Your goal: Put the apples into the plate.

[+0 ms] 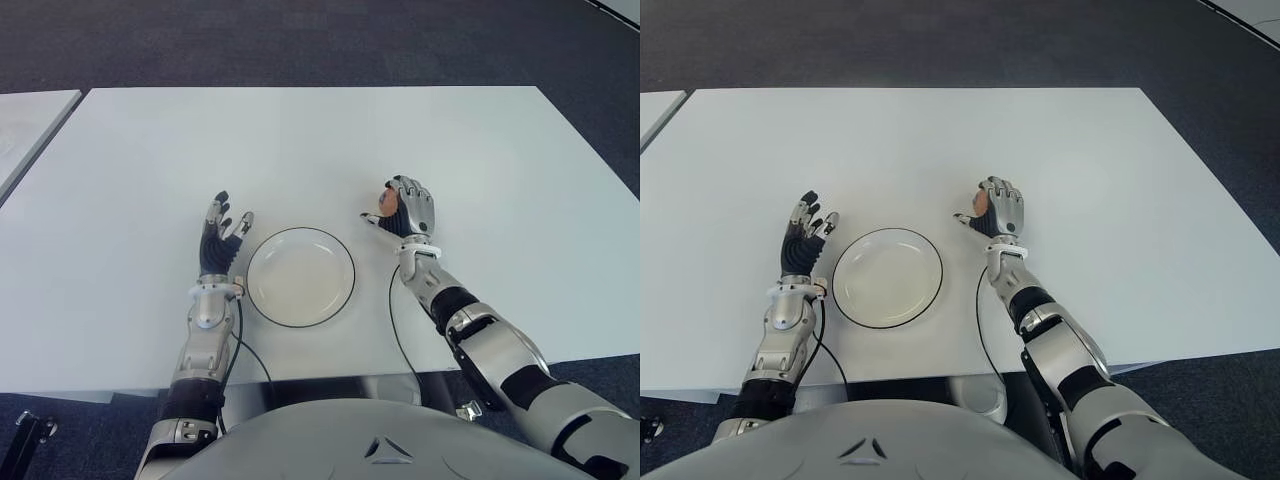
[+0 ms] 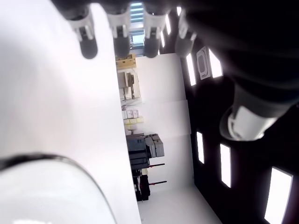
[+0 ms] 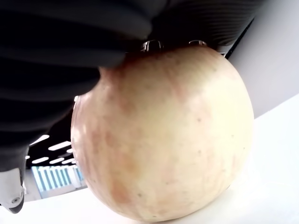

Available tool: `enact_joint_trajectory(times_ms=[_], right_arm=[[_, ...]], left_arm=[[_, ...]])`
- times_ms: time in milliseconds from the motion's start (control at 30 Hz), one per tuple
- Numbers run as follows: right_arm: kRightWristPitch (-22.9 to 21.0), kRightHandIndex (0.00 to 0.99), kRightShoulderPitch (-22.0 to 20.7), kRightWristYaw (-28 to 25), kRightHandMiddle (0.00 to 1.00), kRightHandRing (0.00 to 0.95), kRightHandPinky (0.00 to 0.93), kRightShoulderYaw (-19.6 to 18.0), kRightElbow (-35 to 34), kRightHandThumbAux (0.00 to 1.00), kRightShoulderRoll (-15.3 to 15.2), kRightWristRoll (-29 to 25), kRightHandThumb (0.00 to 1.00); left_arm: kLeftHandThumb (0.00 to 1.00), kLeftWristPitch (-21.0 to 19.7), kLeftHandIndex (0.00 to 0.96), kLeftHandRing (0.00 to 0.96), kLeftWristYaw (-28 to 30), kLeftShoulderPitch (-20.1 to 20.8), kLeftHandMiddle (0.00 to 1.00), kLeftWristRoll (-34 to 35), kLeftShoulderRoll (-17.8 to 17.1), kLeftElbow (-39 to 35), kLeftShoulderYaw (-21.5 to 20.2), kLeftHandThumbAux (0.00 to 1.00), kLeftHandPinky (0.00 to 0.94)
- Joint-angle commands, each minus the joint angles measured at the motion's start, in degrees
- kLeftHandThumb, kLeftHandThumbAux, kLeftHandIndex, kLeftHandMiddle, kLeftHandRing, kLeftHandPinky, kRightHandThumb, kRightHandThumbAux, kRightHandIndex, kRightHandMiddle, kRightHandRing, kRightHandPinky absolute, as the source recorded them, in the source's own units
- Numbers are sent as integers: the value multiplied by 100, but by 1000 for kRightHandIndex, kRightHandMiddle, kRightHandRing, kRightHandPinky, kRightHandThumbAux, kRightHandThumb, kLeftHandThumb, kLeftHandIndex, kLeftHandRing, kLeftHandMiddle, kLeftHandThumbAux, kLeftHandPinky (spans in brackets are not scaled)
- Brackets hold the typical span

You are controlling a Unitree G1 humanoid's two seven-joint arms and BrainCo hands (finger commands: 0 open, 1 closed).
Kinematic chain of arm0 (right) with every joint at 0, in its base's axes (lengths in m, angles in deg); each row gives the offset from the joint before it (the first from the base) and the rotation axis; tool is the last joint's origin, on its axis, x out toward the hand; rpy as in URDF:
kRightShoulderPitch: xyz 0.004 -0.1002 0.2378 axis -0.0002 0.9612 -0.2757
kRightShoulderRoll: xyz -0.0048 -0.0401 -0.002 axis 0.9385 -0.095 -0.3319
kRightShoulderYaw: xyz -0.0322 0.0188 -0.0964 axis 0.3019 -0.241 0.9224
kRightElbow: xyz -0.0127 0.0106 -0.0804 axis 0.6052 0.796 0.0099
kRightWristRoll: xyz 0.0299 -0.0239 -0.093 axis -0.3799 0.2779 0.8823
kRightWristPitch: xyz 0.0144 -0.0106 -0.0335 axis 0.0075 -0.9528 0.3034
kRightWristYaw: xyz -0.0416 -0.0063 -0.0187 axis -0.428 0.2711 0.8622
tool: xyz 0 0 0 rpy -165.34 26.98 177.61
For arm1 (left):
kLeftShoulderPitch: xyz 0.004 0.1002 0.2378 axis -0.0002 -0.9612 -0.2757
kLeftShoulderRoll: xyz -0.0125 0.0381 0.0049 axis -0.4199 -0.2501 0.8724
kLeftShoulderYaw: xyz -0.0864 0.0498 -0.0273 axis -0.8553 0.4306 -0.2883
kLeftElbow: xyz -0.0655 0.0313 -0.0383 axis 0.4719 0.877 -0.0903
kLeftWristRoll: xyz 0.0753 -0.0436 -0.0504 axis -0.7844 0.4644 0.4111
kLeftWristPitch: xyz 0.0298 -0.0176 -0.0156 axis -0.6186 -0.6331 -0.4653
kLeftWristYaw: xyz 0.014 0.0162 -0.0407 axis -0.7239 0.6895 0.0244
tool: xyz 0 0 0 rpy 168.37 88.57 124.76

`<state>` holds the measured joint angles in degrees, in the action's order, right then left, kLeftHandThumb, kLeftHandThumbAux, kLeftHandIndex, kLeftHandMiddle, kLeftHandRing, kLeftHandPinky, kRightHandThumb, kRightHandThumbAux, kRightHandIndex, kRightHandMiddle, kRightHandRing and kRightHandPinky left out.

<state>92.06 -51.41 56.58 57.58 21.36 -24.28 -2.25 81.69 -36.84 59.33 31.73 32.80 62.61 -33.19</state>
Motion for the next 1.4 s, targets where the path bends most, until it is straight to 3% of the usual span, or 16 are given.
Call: enact_joint_trajectory(times_ms=[33,733,1067,1400], right_arm=[[-127,286,329,-299,239,218,242,77,-150,552,-10,60,45],[-502,265,974,-819,220,232,297,-113,-1178,516,-256,0,34],[-566,283,1145,-809,269,329,440,-138,-1327,526,-333,63,54],[-475,313,1250,-706,325,405,512,-190,-1426,548,-372,65,97]], left_arm=[[0,-70,0,0,46,-53,0,-53,-20,-36,14,550,0],[0,-45,0,0,-70,-95,0,-94,44,-126,-41,532,0],[0,-6,0,0,-115,-107,0,-107,64,-147,-62,541,0],[0,9,0,0,-137,-153,0,-127,55,-247,-82,531,1]])
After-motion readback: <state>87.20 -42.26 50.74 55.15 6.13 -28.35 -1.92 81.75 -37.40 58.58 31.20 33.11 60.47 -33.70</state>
